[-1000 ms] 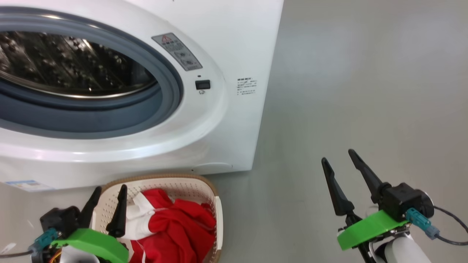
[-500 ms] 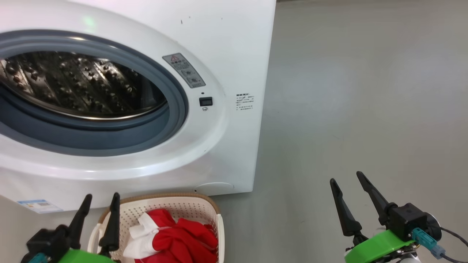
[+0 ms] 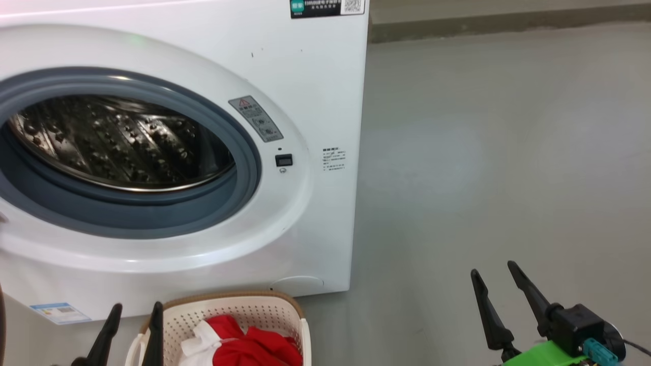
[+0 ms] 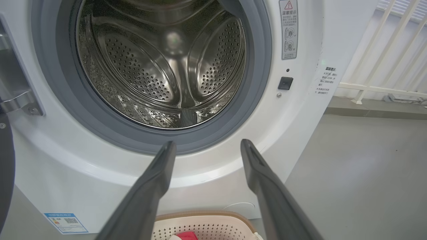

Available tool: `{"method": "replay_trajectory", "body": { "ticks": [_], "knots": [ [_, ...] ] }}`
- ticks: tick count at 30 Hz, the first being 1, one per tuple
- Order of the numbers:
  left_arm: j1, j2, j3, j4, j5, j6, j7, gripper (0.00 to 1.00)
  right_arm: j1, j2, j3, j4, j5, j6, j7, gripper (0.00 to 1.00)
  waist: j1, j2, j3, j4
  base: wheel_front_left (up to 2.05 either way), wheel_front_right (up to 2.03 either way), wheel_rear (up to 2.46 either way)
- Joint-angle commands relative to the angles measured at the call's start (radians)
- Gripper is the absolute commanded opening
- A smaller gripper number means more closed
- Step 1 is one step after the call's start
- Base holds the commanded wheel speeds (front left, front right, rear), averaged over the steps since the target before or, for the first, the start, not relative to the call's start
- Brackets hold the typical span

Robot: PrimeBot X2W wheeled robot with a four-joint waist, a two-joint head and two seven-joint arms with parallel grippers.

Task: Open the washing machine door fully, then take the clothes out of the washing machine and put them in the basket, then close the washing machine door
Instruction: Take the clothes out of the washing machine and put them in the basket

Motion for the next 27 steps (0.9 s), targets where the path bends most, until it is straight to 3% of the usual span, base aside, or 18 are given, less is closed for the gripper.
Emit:
{"method": "replay_trajectory", "body": {
  "ticks": [1, 27],
  "knots": [
    [0.008, 0.005, 0.047, -0.044, 0.017, 0.001, -0.005, 1.0, 0.003, -0.004, 0.012, -0.03, -0.011, 0.006, -0.006, 1.0, 0.0, 0.0, -0.023, 0.0, 0.0, 0.0, 0.0],
    [0.111, -0.02, 0.104, -0.117, 0.058, 0.001, -0.005, 1.0, 0.089, -0.004, -0.034, -0.065, -0.01, 0.006, -0.006, 1.0, 0.0, 0.0, -0.065, 0.02, 0.0, 0.0, 0.0]
  ]
}}
